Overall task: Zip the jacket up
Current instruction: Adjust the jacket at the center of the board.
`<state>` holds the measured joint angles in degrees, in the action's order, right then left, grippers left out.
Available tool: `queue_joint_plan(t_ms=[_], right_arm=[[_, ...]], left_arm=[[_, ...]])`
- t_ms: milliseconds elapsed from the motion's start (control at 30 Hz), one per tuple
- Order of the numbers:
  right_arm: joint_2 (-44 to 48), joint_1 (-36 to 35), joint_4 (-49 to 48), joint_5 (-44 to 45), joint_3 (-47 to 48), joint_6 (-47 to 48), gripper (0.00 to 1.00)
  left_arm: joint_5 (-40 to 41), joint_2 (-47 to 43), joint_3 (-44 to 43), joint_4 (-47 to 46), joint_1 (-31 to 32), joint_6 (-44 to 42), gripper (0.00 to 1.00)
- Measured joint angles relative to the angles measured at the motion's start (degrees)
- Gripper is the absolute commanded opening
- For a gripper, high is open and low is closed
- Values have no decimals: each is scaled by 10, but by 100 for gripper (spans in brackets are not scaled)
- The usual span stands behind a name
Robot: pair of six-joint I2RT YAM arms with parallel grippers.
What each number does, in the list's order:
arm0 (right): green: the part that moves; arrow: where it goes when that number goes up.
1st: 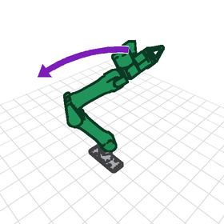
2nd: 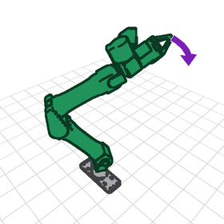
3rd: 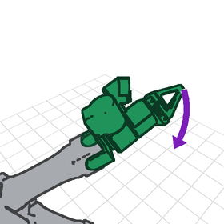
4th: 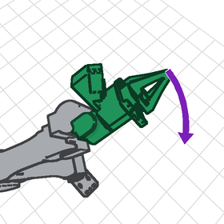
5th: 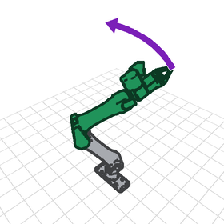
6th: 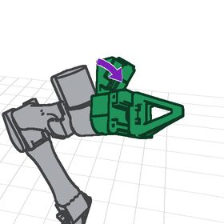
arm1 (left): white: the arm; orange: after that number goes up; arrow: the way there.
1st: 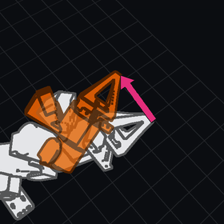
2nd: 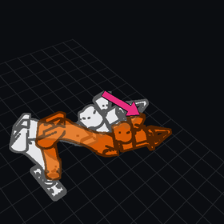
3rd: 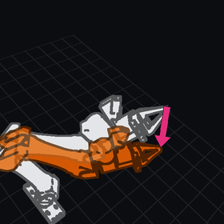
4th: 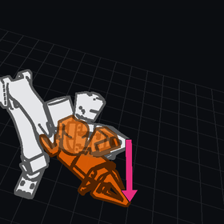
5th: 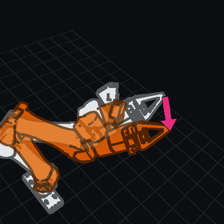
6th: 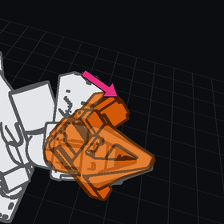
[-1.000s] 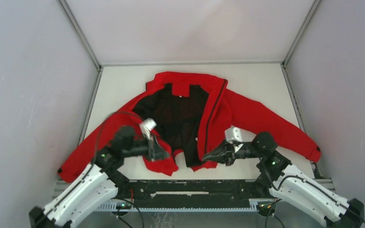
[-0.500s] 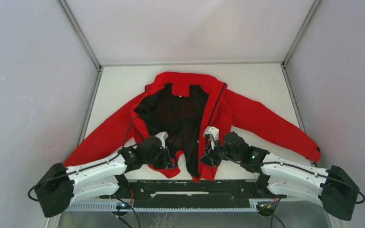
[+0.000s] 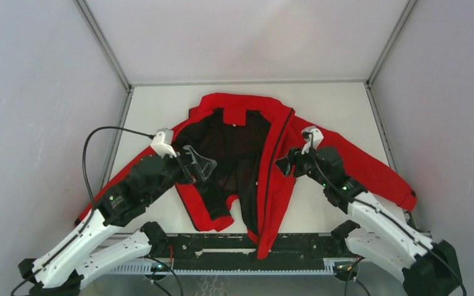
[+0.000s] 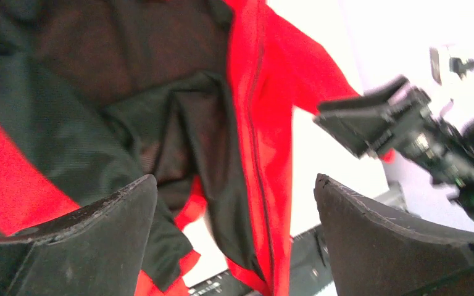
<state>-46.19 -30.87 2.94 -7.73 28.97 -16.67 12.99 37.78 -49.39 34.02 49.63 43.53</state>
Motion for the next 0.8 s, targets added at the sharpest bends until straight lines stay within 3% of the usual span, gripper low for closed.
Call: queue_joint_plan(t_ms=[133, 233, 367, 533, 667, 800], right_arm=[[-85, -14, -7, 5, 1, -25, 59], [-143, -44, -16, 25, 1, -45, 57], [-220, -70, -39, 47, 4, -75, 55], [-362, -69, -57, 87, 52, -106, 53], [-469, -37, -68, 100, 136, -125, 52], [-567, 20, -60, 103, 249, -131, 53]], left_arm=[[16, 6, 18, 14, -84, -1, 100], [0, 35, 85, 2, -145, 2, 100], [-18, 130, 153, -18, -166, 11, 100], [-46, 288, 164, -93, -197, 16, 100], [-68, 424, 109, -159, -241, 15, 97], [-78, 553, -18, -170, -289, 5, 97]])
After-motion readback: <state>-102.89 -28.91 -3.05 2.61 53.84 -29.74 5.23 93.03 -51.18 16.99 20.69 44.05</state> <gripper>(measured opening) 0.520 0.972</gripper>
